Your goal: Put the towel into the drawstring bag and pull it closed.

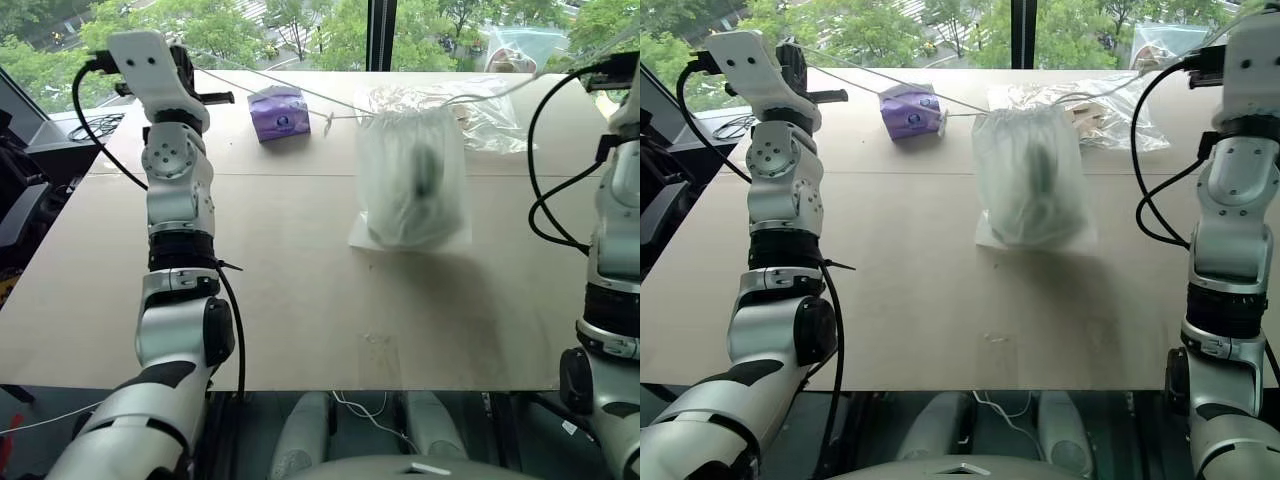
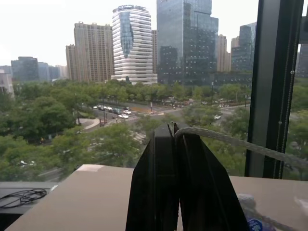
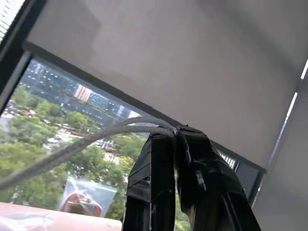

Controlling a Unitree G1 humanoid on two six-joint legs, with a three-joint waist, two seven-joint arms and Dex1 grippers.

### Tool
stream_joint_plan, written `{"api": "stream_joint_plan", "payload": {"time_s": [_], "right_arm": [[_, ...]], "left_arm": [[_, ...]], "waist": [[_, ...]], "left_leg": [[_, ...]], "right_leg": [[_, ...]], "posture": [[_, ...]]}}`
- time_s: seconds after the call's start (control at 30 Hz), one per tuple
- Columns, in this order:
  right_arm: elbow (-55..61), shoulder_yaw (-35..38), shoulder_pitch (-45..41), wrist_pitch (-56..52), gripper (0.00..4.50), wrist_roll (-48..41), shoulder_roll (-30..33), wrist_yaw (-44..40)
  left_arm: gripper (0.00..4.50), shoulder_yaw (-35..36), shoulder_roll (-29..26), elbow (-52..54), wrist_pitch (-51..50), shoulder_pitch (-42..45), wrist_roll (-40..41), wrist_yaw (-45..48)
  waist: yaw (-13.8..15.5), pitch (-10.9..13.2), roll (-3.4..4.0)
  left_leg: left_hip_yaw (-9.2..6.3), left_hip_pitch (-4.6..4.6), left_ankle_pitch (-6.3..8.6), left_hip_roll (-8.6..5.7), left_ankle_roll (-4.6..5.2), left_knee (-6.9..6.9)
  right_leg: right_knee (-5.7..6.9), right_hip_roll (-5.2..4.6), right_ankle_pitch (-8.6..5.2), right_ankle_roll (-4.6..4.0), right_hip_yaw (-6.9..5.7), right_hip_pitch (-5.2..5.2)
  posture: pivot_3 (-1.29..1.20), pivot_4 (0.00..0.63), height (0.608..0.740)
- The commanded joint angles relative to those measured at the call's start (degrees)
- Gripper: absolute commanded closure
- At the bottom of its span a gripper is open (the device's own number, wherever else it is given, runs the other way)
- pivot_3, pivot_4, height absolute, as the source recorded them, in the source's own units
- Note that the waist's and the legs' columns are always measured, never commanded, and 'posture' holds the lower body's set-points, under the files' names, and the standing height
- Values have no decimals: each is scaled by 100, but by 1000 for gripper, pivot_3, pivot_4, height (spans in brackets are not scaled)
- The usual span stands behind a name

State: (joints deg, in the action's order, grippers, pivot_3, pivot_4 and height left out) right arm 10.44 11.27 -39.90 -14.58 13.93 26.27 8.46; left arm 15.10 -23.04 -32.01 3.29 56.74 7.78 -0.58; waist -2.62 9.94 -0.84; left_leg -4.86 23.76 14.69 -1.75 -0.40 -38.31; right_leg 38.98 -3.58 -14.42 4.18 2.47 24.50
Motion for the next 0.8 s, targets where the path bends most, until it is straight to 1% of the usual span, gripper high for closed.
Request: {"api": "stream_joint_plan", "payload": {"time_s": [0.03, 0.07, 0.13, 0.17, 0.23, 0.37, 0.47, 0.53, 0.57, 0.67, 0.73, 0.77, 0.8], "right_arm": [[56, 1520, -69, -729, 4500, -163, -214, 1086], [8, 2068, -43, -971, 4500, -321, -347, 1420], [-18, 2835, 58, -1283, 4500, -519, -510, 1879], [-11, 3058, 123, -1366, 4500, -573, -542, 2024], [88, 3155, 215, -1432, 4500, -642, -599, 2172], [202, 3108, 257, -1612, 4500, -834, -738, 2510], [177, 3158, 247, -1694, 4500, -1017, -755, 2676], [95, 3161, 251, -1761, 4500, -1243, -775, 2656], [-36, 2955, 265, -1828, 4500, -1435, -729, 2360], [-308, 2134, 280, -2118, 4500, -2282, -691, 1060], [-179, 1288, 479, -2835, 4500, -2815, -547, -101], [30, 764, 706, -3348, 4500, -3126, -363, -780], [389, 154, 1051, -3731, 4500, -3379, -19, -1496]], "left_arm": [[4414, 500, -477, -148, -175, 72, -307, -1132], [4414, 681, -553, -285, -318, -20, -264, -1437], [4414, 817, -686, -386, -485, -232, -287, -1795], [4414, 802, -743, -378, -523, -330, -343, -1877], [4414, 860, -690, -278, -719, -459, -267, -2051], [4414, 848, -637, -206, -877, -559, -191, -2260], [4414, 824, -663, -188, -887, -560, -183, -2302], [4414, 844, -637, -329, -907, -512, -5, -2102], [4414, 848, -553, -410, -903, -467, 212, -1785], [4414, 309, -272, -391, -994, -421, 696, -156], [4414, -192, -47, 14, -1437, -610, 992, 1056], [4414, -525, 2, 360, -1801, -814, 1142, 1739], [4414, -890, -6, 817, -2288, -1090, 1360, 2445]], "waist": [[26, -1, -1], [36, -1, -1], [60, -4, -1], [59, -6, -2], [55, -7, 0], [18, -6, 0], [9, -7, 0], [15, -7, 0], [19, -7, 0], [17, -7, 0], [9, -7, 1], [2, -7, 1], [-9, -7, 1]], "left_leg": [[-7, 1, 0, 1, 0, 0], [-16, 3, 0, 0, 0, 0], [-21, 4, 0, -3, 0, 0], [-21, 3, 0, -4, 0, 0], [-19, 0, -1, -5, 0, -1], [-18, 0, -6, -4, -2, -2], [-15, -4, -8, -3, -6, -2], [-11, -5, -10, -4, -6, -3], [-10, -6, -10, -4, -5, -3], [1, -8, -13, -8, 6, -6], [3, -10, -11, -9, 18, -5], [3, -13, -11, -8, 19, -4], [2, -13, -10, -7, 19, -4]], "right_leg": [[0, -1, 0, 0, 0, 0], [-1, -2, 0, 0, 1, 1], [-4, -6, 0, 0, 5, 2], [-4, -7, 0, 0, 4, 1], [1, -8, 1, 1, 5, 0], [18, -7, 2, -2, 4, 5], [33, -4, 3, -3, 7, 10], [40, -5, 3, -3, 6, 10], [41, -5, 3, -3, 6, 10], [45, -5, 5, -6, 4, 4], [45, -5, 5, -7, 2, 0], [45, -4, 5, -7, 1, -2], [45, -3, 5, -7, 0, -4]], "posture": [[0, 150, 740], [0, 150, 740], [0, 150, 740], [0, 150, 740], [0, 150, 740], [0, 150, 740], [0, 150, 740], [0, 150, 740], [0, 150, 740], [0, 150, 740], [0, 150, 740], [0, 150, 740], [0, 150, 740]]}}
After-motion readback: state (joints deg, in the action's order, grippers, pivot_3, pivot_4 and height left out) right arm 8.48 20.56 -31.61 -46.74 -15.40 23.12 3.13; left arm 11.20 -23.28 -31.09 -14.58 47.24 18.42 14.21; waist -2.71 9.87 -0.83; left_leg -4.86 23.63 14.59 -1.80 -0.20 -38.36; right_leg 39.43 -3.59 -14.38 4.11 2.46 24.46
